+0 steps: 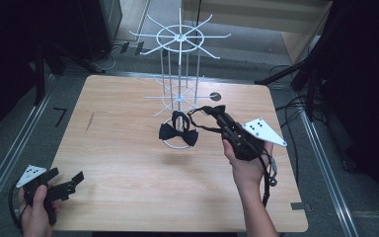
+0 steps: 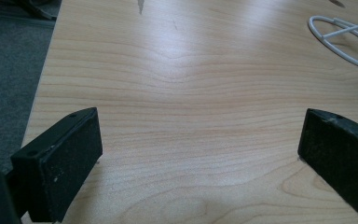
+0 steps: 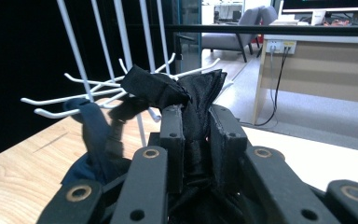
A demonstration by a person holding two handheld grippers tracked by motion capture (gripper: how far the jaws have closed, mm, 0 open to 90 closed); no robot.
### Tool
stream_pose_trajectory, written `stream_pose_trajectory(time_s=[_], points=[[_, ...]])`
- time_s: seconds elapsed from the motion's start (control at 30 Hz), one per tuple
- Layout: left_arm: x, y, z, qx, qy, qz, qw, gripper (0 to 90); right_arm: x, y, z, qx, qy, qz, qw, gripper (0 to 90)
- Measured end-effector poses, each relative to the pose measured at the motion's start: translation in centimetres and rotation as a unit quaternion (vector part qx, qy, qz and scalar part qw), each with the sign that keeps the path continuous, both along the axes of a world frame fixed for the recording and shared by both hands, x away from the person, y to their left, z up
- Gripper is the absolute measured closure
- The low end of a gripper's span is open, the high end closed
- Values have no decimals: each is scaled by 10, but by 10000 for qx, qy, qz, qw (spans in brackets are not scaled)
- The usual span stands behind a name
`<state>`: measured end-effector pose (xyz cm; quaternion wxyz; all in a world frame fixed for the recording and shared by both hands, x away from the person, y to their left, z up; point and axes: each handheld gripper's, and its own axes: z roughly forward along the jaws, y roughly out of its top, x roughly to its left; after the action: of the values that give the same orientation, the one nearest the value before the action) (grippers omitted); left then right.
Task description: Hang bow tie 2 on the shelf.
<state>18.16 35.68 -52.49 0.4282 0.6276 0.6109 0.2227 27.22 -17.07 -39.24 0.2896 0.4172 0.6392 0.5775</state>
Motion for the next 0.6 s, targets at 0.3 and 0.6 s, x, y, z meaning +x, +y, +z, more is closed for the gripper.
stream_pose_trajectory(time_s=[0.3,0.6], points=[[0,0,0,-16,-5,-10,10000,0,15,4,-11,82,257,-53,9996,776],[0,0,0,11,4,-19,10000,0,27,8,-31,284,619,-74,9976,774]])
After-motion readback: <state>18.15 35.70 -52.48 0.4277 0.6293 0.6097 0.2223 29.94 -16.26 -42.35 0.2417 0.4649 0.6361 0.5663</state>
